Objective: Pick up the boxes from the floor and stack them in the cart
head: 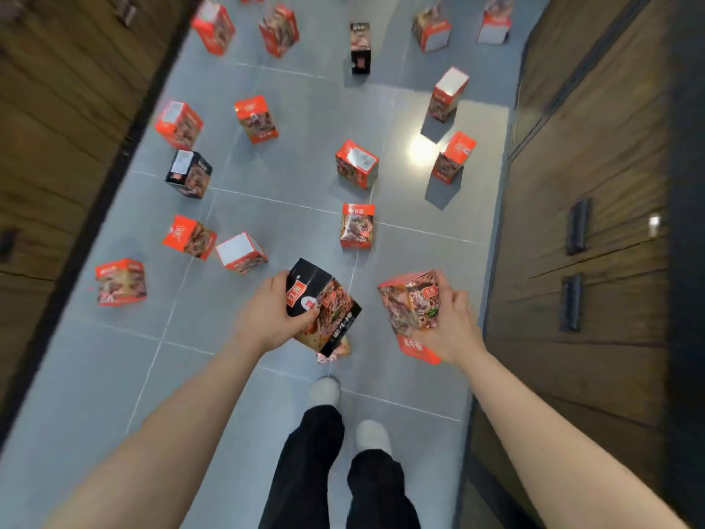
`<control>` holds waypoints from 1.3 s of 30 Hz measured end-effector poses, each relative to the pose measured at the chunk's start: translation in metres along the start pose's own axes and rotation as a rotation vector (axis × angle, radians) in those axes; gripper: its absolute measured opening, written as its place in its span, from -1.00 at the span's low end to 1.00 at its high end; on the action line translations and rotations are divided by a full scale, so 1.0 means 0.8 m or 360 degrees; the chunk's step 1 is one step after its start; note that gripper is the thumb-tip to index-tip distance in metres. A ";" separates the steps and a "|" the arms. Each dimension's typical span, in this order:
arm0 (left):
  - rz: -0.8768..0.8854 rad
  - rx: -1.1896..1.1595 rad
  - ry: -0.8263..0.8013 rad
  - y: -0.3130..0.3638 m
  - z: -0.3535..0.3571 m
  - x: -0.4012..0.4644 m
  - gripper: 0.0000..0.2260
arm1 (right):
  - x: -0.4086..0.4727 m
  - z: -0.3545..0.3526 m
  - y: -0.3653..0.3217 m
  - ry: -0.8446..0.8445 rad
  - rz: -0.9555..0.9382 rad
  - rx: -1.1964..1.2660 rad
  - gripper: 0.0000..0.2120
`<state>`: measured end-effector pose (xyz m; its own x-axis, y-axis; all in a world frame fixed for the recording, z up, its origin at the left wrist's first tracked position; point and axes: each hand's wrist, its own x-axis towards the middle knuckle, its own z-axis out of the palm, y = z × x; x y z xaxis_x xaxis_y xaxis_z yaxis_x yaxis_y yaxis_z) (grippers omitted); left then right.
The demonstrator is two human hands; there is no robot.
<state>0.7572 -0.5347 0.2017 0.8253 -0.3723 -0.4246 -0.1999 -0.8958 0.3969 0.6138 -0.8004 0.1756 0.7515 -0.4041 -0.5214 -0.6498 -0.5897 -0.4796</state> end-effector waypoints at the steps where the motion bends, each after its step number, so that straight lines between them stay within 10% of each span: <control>1: -0.0038 -0.0021 0.0055 0.003 -0.021 -0.022 -0.28 | -0.015 -0.013 -0.018 -0.0032 -0.0075 -0.0037 0.10; 19: -0.0830 -0.0165 0.0735 -0.078 -0.172 -0.392 -0.30 | -0.191 -0.054 -0.272 -0.0329 -0.1123 -0.0453 0.05; 39: -0.1521 -0.0246 0.1291 -0.245 -0.108 -0.898 -0.40 | -0.563 0.196 -0.462 -0.0714 -0.1888 -0.0100 -0.18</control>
<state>0.2492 -0.0707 0.4997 0.7028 0.7113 0.0049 0.6724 -0.6666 0.3219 0.4973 -0.2909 0.4770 0.7537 0.6572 0.0056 0.4093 -0.4627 -0.7863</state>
